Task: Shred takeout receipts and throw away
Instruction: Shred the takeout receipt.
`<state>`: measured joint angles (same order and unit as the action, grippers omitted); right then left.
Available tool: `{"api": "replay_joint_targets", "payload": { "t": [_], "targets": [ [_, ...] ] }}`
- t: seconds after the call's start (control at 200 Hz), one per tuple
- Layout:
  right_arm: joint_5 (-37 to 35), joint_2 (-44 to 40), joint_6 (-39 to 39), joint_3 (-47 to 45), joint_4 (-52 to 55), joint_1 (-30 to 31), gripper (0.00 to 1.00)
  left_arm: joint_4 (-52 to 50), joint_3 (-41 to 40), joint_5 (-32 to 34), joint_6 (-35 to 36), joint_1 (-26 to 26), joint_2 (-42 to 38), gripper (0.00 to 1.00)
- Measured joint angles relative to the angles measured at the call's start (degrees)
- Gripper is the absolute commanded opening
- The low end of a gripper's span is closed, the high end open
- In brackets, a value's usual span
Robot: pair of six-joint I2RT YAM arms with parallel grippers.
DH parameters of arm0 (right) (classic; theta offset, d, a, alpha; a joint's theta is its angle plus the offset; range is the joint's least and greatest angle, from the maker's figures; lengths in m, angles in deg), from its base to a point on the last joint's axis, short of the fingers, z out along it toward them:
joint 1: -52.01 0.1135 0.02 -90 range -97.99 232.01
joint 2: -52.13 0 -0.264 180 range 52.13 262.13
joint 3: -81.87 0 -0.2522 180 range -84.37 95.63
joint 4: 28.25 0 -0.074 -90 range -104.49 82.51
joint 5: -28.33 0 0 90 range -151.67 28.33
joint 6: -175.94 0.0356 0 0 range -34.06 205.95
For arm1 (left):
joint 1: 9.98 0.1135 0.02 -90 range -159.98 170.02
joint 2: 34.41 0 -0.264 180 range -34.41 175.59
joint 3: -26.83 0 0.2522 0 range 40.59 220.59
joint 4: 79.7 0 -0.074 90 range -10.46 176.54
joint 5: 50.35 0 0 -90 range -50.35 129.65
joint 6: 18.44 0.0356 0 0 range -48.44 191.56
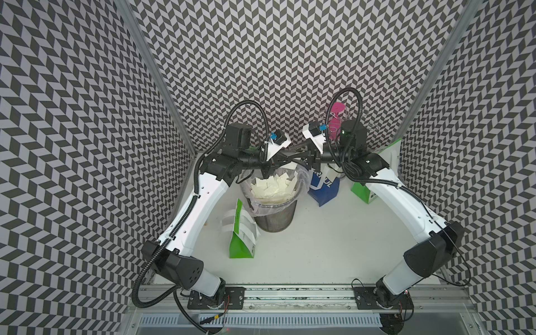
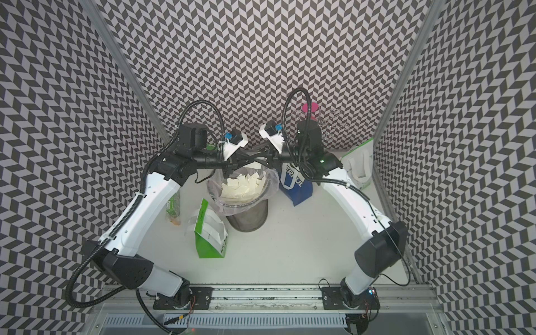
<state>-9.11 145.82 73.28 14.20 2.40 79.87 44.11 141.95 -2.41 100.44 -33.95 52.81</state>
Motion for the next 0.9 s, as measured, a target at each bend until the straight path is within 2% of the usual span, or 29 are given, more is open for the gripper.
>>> {"api": "replay_joint_targets", "payload": {
  "t": [0.32, 0.491, 0.656, 0.801, 0.901],
  "targets": [
    [-0.57, 0.22, -1.55, 1.49, 3.48, 0.17, 0.00, -0.90, 1.14, 0.85, 0.39, -0.04, 0.13, 0.00],
    [-2.97, 0.20, -2.95, 1.62, 3.58, 0.72, 0.00, -3.63, 4.28, 2.34, 0.42, -0.07, 1.73, 0.00],
    [-12.98, 0.09, -4.37, 1.70, 5.03, 3.28, 0.00, -4.42, 4.52, 8.20, 1.14, -0.94, 2.19, 0.00],
    [-27.65, 0.04, -3.56, 3.02, 7.04, 6.91, 0.00, -3.28, 4.55, 19.52, 3.63, -3.98, 2.12, 0.00],
    [-32.92, -0.68, -0.98, 3.04, 6.23, 7.76, 0.00, -1.29, 4.44, 26.91, 6.21, -6.64, 1.55, 0.00]
  ]
}}
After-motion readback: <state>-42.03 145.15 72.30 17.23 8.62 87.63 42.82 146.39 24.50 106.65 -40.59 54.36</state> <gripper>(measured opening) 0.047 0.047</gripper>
